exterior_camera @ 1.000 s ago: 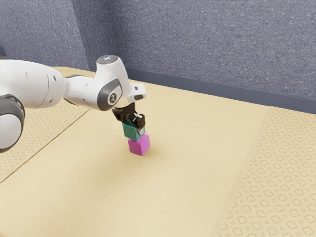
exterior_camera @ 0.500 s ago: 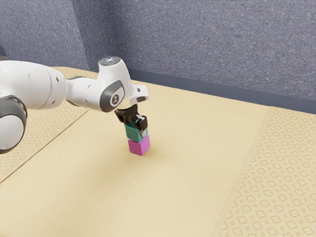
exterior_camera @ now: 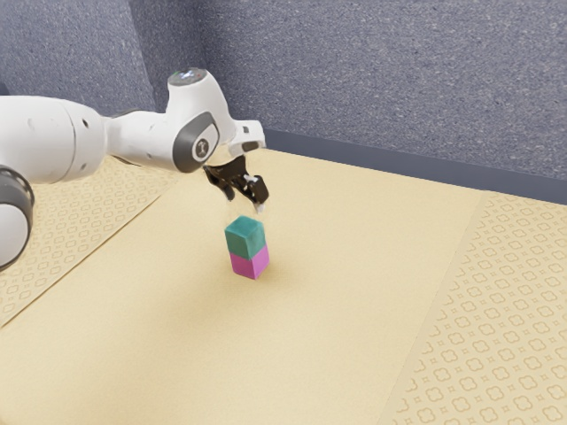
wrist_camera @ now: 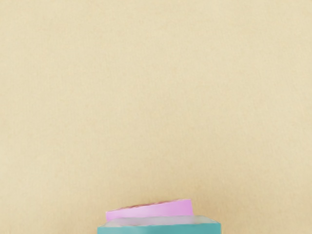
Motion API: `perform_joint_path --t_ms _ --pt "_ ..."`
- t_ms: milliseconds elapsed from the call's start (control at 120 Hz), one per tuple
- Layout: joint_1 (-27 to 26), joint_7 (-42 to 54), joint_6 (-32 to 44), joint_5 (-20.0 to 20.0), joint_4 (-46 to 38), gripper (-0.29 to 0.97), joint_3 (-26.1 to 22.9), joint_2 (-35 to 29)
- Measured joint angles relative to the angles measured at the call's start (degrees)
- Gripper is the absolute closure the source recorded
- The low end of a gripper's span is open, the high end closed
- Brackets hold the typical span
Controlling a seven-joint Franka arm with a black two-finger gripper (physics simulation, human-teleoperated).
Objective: Pick up the blue block with one arm, and put the blue block on the pink block with one arm
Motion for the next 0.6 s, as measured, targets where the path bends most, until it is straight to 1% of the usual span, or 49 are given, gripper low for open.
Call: perform_joint_path --t_ms 83,167,217,283,375,475,600 --pt "0.4 0.33 -6.07 -0.29 4.26 0.04 -0.1 -6.08" --pt "0.54 0.29 -14.29 -0.66 4.59 0.03 0.34 -12.17" --pt "0.6 0.26 -19.03 -0.7 4.54 0.02 0.52 -13.97" --pt "0.58 0.22 -23.79 -0.57 4.46 0.02 0.56 -14.56" --pt "0.49 0.15 -28.05 -0.21 3.54 0.01 0.51 -13.33" --pt "0.37 0.08 -30.86 0.25 3.02 0.01 0.49 -12.64" --pt "0.05 0.01 -32.65 0.47 2.98 0.0 0.48 -12.53"
